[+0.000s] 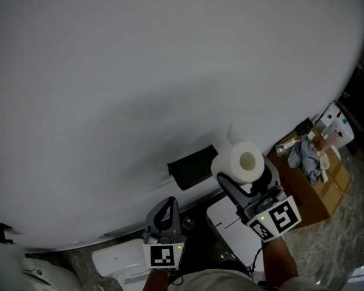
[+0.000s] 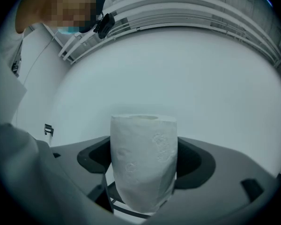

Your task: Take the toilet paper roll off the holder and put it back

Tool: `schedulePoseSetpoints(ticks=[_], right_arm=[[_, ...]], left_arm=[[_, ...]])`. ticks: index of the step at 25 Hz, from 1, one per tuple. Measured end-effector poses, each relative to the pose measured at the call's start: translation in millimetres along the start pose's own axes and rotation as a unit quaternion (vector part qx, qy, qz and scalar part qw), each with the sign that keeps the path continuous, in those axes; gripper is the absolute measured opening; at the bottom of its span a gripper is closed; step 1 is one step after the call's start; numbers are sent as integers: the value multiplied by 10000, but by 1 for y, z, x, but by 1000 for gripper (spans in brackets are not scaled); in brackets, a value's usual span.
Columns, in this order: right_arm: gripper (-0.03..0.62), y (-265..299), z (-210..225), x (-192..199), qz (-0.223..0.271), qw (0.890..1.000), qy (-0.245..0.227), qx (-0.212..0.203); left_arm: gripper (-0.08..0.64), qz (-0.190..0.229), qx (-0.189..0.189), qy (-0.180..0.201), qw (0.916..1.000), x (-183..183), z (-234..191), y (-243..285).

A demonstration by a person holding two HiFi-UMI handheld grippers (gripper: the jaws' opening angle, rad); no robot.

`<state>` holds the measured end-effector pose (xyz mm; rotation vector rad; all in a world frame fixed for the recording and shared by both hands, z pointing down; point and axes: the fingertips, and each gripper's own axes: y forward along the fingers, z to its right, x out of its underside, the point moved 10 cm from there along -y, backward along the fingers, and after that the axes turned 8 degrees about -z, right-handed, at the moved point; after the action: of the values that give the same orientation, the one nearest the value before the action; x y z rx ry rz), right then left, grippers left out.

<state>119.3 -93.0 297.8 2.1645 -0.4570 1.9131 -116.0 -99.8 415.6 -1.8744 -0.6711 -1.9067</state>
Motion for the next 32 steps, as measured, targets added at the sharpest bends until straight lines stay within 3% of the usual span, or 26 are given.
schedulePoseSetpoints(ticks=[8, 20, 32], right_arm=[[364, 34, -3, 13, -345, 9988, 313, -125], [364, 75, -4, 31, -622, 9958, 374, -561], [364, 109, -9, 55, -1021, 9912, 438, -721]], left_arm=[[3, -250, 31, -173, 9995, 14, -13, -5], [3, -523, -538, -427, 9963, 33, -19, -10], [2, -629, -877, -354, 9935, 42, -29, -20]])
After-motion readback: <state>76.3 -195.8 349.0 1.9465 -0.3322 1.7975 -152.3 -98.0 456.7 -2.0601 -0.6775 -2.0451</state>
